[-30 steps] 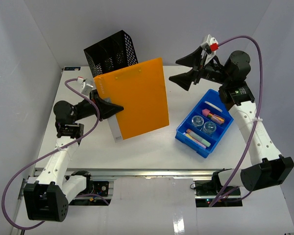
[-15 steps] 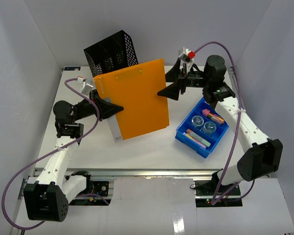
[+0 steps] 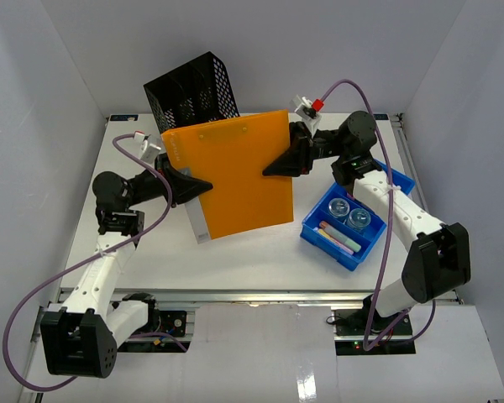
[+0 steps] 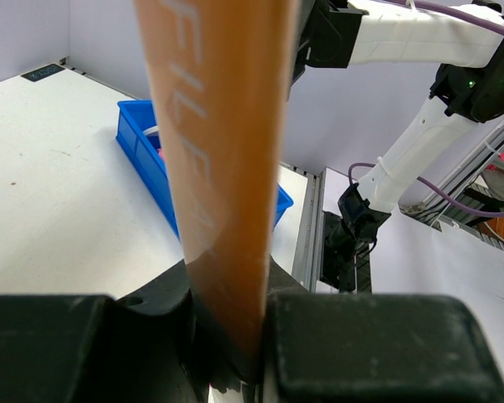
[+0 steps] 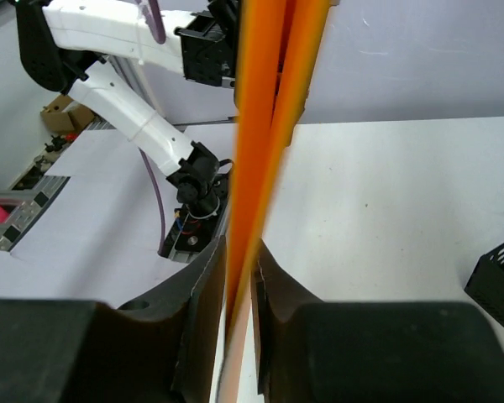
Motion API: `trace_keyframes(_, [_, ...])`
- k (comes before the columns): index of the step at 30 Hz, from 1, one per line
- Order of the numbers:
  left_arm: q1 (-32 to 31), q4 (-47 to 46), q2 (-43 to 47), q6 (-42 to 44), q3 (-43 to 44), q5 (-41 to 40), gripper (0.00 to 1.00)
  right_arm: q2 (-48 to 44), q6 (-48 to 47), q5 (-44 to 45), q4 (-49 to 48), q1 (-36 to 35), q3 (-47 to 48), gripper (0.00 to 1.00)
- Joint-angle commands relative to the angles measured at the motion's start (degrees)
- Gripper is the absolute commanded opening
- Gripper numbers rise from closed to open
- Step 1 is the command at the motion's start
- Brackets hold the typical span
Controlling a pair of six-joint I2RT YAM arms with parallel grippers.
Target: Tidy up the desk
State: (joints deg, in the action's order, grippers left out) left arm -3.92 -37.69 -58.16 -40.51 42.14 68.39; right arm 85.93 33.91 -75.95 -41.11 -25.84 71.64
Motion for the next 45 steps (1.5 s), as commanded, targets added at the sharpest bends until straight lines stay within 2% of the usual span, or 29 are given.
trace_keyframes(1, [-0.03,-0.14,-0.69,1.89,2.3,-0.69,0.0,-0.15,4.34,-2.87,-7.59,-0.86,0.26,0.2])
trace_keyframes(5, [-0.03,2.14,-0.95,3.27,3.15,-0.97,0.0,0.2,3.76,-3.49,-6.15,-1.01,0.74,0.08])
trace_keyframes(9, [-0.03,5.23,-0.75,5.29,4.36,-1.53,0.0,-0.44,2.48,-3.3,-5.56,-1.06,0.44,0.08])
trace_keyframes(11, [-0.03,6.89,-0.41,6.79,4.93,-1.75,0.0,-1.14,-0.16,-1.81,-1.35,-1.06,0.51,0.08])
trace_keyframes(13, [-0.03,8.55,0.29,7.63,5.37,-1.66,0.0,-2.07,-10.31,1.37,12.71,-1.13,2.58,0.23])
trace_keyframes(15, [-0.03,9.59,0.66,8.3,5.74,-1.51,0.0,-2.66,-26.97,6.4,32.5,-1.64,7.53,0.51])
trace_keyframes(16, [-0.03,10.44,1.1,8.92,5.97,-1.61,0.0,-2.8,-30.82,7.41,35.93,-1.72,9.06,0.61])
trace_keyframes(17, [-0.03,11.21,1.57,9.52,6.28,-1.73,0.0,-2.93,-32.82,7.86,37.59,-1.76,9.94,0.68])
trace_keyframes(19, [-0.03,12.81,2.22,10.75,7.01,-2.08,0.0,-3.42,-33.08,7.75,37.68,-1.83,9.94,0.73])
trace_keyframes(24, [0.06,16.47,2.7,13.39,8.25,-2.79,0.0,-5.58,-38.43,7.54,37.8,-1.96,8.44,0.94])
trace_keyframes(25, [0.06,16.75,2.75,13.76,8.52,-2.82,0.0,-5.77,-38.86,7.06,37.77,-1.97,8.35,0.96])
trace_keyframes(28, [0.06,18.1,2.79,14.57,9.19,-3.08,0.0,-5.46,-38.6,5.71,37.7,-1.94,8.74,0.88])
trace_keyframes(30, [0.06,18.3,2.7,14.69,9.29,-3.09,0.0,-4.79,-37.62,4.41,37.27,-1.94,9.24,0.72])
trace_keyframes(33, [0.06,19.3,2.56,15.52,9.68,-3.4,0.0,-4.39,-35.24,2.53,35.41,-1.94,9.64,0.38])
trace_keyframes(35, [0.06,19.62,2.41,15.84,9.81,-3.47,0.0,-4.49,-34.66,2.27,34.92,-1.97,9.63,0.26])
trace_keyframes(37, [0.06,19.94,2.09,16.16,9.98,-3.7,0.0,-4.54,-34.35,2.21,34.61,-1.94,9.66,0.08])
trace_keyframes(43, [0.06,20.21,1.74,16.34,10.33,-4.06,0.03,-5.16,-32.59,3.0,34.26,-1.94,9.05,0.08])
trace_keyframes(44, [0.06,20.46,1.92,16.34,10.33,-4.51,0.1,-5.16,-32.67,3.27,34.26,-1.94,9.14,0.08])
trace_keyframes(45, [0.06,20.55,2.43,16.42,10.08,-5.78,0.28,-5.07,-32.51,3.87,34.26,-1.94,9.39,0.08])
